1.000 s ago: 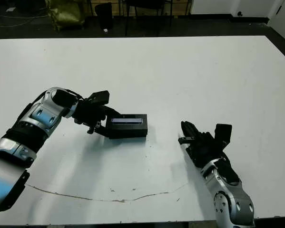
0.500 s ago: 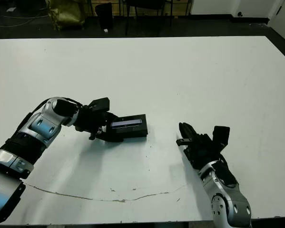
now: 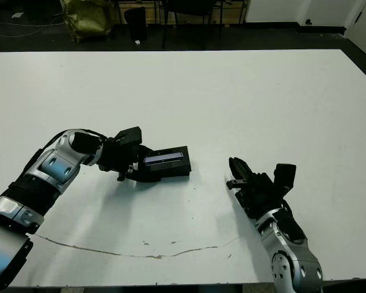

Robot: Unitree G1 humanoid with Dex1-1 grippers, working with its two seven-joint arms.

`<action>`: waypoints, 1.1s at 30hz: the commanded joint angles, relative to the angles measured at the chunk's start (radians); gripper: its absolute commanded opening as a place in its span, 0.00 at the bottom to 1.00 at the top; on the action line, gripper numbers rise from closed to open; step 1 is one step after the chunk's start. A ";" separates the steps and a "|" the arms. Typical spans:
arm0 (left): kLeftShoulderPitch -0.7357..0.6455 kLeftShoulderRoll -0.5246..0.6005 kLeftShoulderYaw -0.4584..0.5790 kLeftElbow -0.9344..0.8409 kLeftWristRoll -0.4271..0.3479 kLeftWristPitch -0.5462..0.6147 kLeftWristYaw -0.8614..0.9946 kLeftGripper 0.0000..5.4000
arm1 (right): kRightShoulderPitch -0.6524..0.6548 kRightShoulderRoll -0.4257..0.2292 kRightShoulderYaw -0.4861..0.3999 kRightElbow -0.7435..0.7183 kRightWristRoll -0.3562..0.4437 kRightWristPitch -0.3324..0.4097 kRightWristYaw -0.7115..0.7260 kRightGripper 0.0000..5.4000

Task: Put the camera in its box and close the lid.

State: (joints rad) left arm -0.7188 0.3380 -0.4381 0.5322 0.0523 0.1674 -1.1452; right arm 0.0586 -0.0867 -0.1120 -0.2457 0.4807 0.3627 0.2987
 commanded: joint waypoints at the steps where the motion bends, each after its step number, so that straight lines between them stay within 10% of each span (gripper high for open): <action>1: 0.047 0.001 -0.037 0.045 0.064 0.017 0.042 0.47 | 0.018 -0.005 0.001 0.010 -0.002 0.000 0.004 0.00; 16: -0.042 -0.007 -0.094 0.160 0.092 -0.175 -0.059 1.00 | 0.031 -0.010 0.008 0.003 -0.009 -0.017 0.003 0.00; 33: -0.024 0.005 -0.100 0.150 0.108 -0.226 -0.039 1.00 | 0.031 -0.008 0.003 0.009 0.013 -0.015 0.020 0.00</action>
State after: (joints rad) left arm -0.8094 0.3293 -0.4991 0.6494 0.1010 -0.0658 -1.1801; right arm 0.0789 -0.0877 -0.1049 -0.2467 0.4937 0.3431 0.3161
